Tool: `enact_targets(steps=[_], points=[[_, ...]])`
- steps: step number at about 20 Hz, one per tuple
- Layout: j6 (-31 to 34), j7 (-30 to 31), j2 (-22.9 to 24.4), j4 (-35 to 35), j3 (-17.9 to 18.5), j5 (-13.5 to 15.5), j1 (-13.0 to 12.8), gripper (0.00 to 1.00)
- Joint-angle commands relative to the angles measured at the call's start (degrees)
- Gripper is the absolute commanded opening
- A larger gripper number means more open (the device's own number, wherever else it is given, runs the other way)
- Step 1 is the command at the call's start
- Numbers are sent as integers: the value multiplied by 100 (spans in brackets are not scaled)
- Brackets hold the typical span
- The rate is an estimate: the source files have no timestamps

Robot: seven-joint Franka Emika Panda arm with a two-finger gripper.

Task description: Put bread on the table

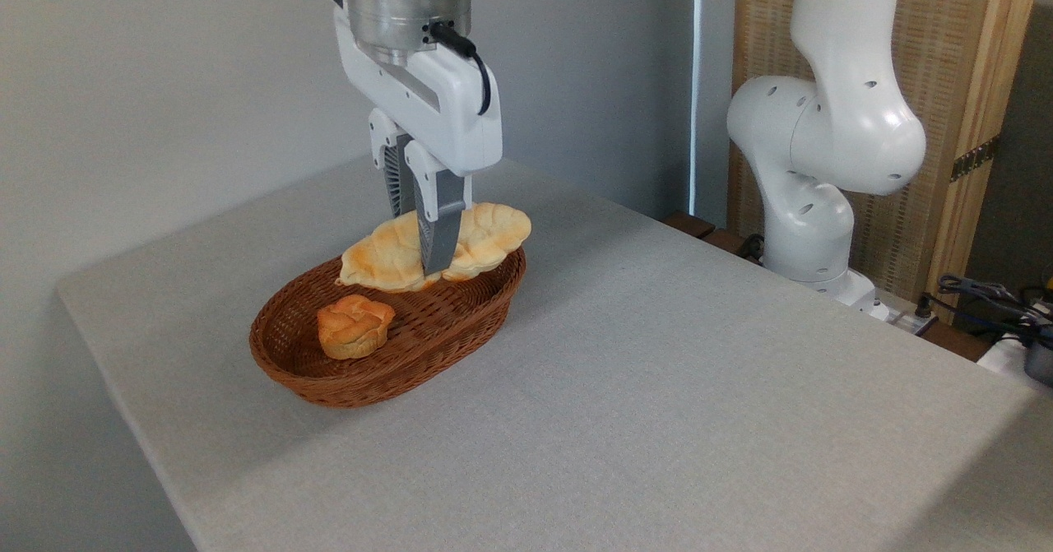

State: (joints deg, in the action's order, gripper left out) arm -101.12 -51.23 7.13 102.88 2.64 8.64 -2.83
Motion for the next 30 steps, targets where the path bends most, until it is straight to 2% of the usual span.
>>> enact_targets(steps=[1,2,3,25,29,30], points=[[207,-150,-27,-189,175,-46,-60,89],[215,-229,-27,-241,210,-46,-60,92],[233,-273,-36,-268,298,-38,-60,100],[330,-274,-53,-295,316,-20,-69,100],[330,-99,-54,-295,228,-37,-112,100],[330,76,-62,-295,98,-55,-104,100]])
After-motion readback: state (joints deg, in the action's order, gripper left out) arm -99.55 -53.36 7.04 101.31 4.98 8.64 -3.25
